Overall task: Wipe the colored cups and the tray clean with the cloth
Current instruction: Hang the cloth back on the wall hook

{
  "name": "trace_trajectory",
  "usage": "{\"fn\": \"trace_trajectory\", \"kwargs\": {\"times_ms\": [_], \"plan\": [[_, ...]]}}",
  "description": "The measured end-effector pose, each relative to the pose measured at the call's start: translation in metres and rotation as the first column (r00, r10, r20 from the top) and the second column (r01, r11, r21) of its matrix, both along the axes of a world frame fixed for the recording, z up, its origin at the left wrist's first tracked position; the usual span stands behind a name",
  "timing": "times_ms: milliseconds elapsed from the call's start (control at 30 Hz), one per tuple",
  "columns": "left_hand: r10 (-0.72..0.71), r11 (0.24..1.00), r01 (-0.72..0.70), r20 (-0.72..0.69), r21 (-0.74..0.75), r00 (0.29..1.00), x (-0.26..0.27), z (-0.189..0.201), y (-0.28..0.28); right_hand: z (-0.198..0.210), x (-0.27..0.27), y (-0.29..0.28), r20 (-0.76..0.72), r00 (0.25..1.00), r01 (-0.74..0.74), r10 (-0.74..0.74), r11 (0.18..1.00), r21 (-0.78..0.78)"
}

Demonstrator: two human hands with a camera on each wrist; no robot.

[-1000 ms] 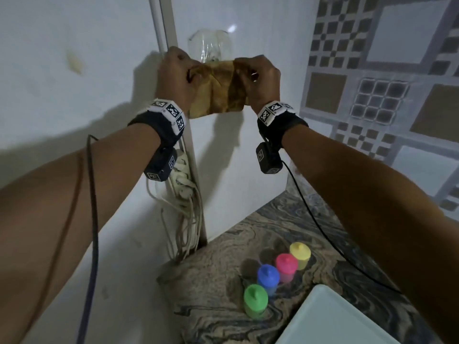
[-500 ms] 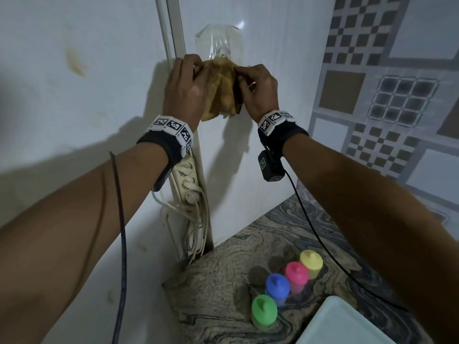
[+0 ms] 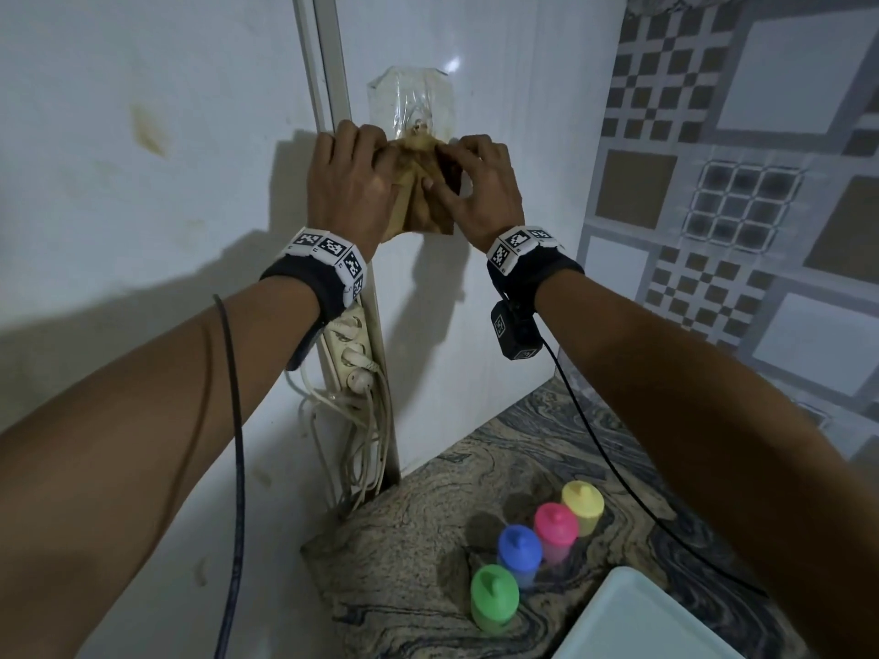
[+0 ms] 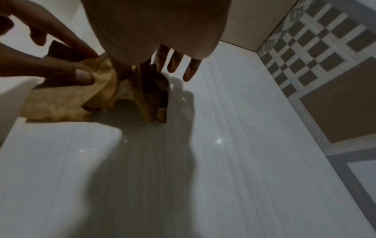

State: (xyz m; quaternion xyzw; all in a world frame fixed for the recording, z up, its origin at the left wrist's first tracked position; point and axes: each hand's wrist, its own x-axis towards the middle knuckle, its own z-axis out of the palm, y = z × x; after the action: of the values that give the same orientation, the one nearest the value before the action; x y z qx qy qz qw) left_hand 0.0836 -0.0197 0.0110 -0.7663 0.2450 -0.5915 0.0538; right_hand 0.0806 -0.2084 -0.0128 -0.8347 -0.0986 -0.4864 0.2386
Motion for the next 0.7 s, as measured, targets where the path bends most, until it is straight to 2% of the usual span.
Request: {"fn": "trace_trajectory", "kwargs": {"times_ms": [100,200,333,467,600,700], "plan": [[0.016,1.000,-0.017,0.090,0.004,0.996,0.005,0.011,0.000,0.010,0.000,-0.002,0.002,1.000,0.011,-0.011,0.999,-0.040],[0.037,0.999,-0.033,0.116,-0.039,0.993,0.006,0.015,0.000,0.021,0.000,0.000,0.053,0.997,0.058,-0.055,0.997,-0.051],[-0.037,0.992,0.054,0.151,-0.110,0.988,0.008,0.003,0.005,0.024,0.002,-0.001,0.078,0.995,0.074,-0.065,0.991,-0.110],[-0.041,0.996,0.054,0.167,-0.076,0.985,0.008,-0.011,0.004,0.014,0.005,-0.005,0.150,0.981,0.154,-0.120,0.959,-0.237],[-0.061,0.997,0.066,0.109,-0.044,0.992,0.007,-0.032,-0.009,-0.001,0.005,-0.004,0.209,0.968,0.193,-0.137,0.941,-0.278],[-0.091,0.992,0.091,0.000,-0.088,0.996,0.003,-0.045,-0.022,-0.010,0.004,0.002,0.165,0.978,0.159,-0.125,0.964,-0.211]]}}
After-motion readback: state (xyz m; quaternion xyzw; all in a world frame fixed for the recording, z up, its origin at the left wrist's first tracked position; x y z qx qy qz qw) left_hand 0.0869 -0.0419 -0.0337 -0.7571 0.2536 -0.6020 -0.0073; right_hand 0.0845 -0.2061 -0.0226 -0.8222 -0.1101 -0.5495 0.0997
